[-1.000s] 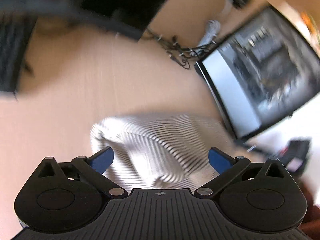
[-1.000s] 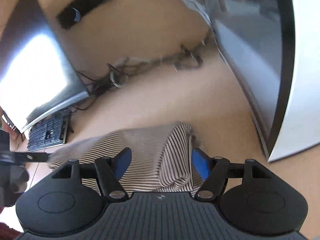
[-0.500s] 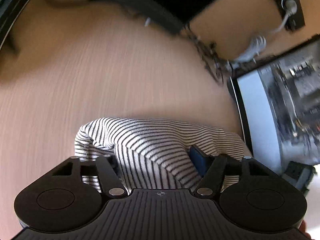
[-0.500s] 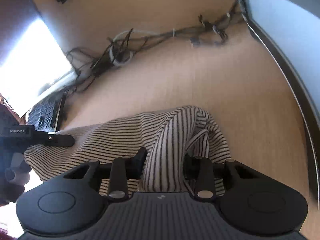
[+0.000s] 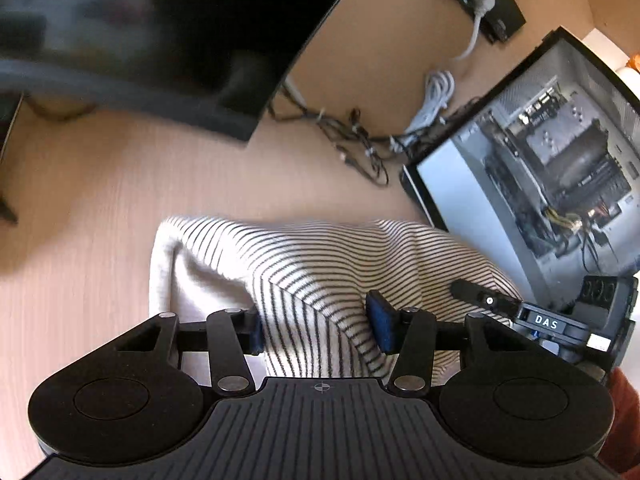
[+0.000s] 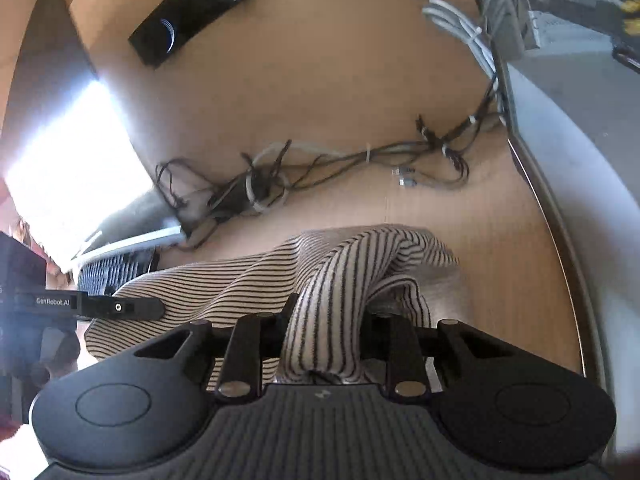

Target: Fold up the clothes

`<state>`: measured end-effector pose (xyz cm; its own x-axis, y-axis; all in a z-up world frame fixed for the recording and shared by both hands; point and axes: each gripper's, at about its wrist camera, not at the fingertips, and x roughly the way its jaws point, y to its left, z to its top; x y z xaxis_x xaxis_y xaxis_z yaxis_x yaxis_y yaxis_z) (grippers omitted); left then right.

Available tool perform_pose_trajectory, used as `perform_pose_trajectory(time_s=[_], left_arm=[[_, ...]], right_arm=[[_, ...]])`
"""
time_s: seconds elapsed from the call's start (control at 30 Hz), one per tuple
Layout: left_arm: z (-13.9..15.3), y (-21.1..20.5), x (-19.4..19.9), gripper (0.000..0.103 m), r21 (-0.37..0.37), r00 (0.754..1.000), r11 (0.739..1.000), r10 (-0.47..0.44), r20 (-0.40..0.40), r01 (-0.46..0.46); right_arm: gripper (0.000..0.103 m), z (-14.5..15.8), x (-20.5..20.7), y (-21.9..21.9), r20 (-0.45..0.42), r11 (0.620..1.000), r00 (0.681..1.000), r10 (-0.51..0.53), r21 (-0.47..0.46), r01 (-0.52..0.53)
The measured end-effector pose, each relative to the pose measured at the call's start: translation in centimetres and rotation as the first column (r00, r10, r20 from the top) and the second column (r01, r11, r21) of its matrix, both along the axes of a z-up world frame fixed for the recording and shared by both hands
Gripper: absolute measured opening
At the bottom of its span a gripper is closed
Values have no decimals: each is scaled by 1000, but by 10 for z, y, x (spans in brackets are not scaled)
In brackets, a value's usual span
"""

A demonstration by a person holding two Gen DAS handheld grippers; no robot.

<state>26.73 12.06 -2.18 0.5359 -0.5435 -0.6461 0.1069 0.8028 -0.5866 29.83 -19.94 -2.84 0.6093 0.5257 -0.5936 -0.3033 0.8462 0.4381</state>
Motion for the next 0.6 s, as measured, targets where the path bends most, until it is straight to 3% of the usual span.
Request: perform_pose_trajectory(time_s=[0.07, 0.2, 0.37, 0.4, 0.47, 0.6], left_arm=[[-11, 0, -8, 52, -8, 1000, 1000, 6, -26, -6], [-37, 1, -19, 53, 76, 997, 997, 19, -79, -13], [-39, 4, -25, 53, 35, 995, 999, 43, -91, -40], [-37, 4, -26, 56, 25, 995, 999, 42, -92, -40], [-36, -2, -30, 77, -20, 995, 1000, 10, -100, -12], [-36, -15, -41, 74, -1, 996, 999, -39, -74, 39]], right_arm=[[24, -5, -8, -2, -12, 1000, 1000, -11, -15, 11], [24, -26, -15, -4, -52, 995, 997, -51, -89, 47], [30, -44, -28, -9, -118, 995, 989, -86, -62, 79], [31, -44, -30, -9, -122, 995, 989, -89, -52, 83], [33, -41, -34, -7, -120, 995, 988, -95, -28, 92], [37, -36, -42, -3, -117, 994, 987, -108, 18, 111]])
